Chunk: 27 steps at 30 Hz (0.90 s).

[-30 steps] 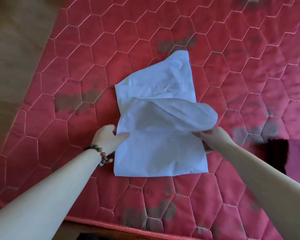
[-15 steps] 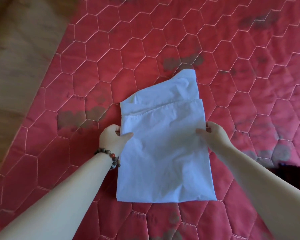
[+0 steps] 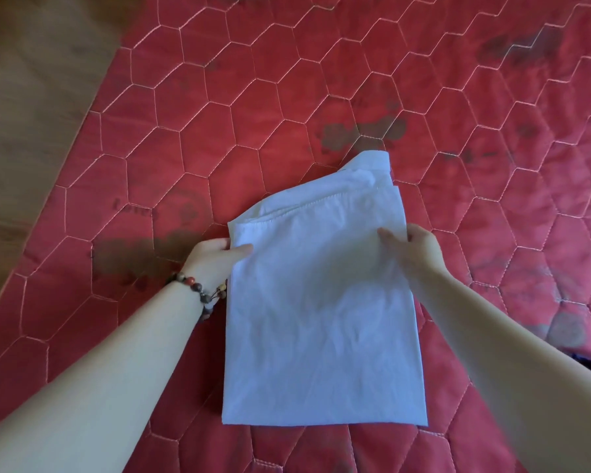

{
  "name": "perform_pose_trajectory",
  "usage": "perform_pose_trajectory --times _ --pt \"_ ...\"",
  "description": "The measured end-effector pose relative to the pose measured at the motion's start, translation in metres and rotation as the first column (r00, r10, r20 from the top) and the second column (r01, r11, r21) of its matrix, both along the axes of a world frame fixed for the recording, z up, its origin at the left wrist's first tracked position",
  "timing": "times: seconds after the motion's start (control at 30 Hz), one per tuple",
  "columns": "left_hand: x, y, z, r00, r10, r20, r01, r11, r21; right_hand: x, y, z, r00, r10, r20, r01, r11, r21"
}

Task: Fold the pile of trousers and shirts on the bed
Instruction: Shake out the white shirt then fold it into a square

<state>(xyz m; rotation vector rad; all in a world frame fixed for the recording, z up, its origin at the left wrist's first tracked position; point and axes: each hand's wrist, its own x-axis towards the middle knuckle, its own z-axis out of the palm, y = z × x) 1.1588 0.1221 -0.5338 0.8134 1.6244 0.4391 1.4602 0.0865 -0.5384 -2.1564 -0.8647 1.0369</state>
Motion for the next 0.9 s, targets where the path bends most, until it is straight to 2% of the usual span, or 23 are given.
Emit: perform_pose_trajectory --times 0.07,0.17,0.27,0.43,0.63,0.8,0.83,0.9 --pt "0.0 0.007 0.001 1.0 0.021 -0.006 -0.021 0.999 0.03 0.002 0.009 0.0 0.999 0.017 0.044 -0.019 0.999 0.044" --pt "0.004 0.014 0.007 0.998 0.043 -0.043 -0.035 0.986 0.164 0.005 0.019 0.002 0.997 0.001 0.071 -0.011 0.991 0.133" --pt "0.009 0.017 0.003 0.98 0.039 -0.196 0.008 0.972 0.234 0.004 0.029 0.0 0.999 0.027 0.044 -0.032 0.992 0.119" --pt "0.018 0.03 0.0 0.978 0.103 -0.18 -0.028 0.926 0.377 0.003 0.049 -0.003 0.997 -0.037 0.073 0.024 0.985 0.173" --pt "0.028 0.044 -0.011 0.928 0.103 -0.359 0.073 0.893 0.445 -0.001 0.067 -0.013 0.981 -0.067 0.181 0.039 0.987 0.155" --pt "0.03 0.046 -0.017 0.912 0.169 -0.374 0.042 0.868 0.495 -0.002 0.072 -0.01 0.982 -0.098 0.163 0.06 0.973 0.224" --pt "0.032 0.044 -0.017 0.887 0.19 -0.422 0.044 0.873 0.486 -0.004 0.072 -0.008 0.971 -0.091 0.221 0.048 0.98 0.194" --pt "0.033 0.038 -0.014 0.78 0.231 -0.582 0.126 0.852 0.507 -0.007 0.068 -0.006 0.867 -0.054 0.496 -0.005 0.993 0.116"
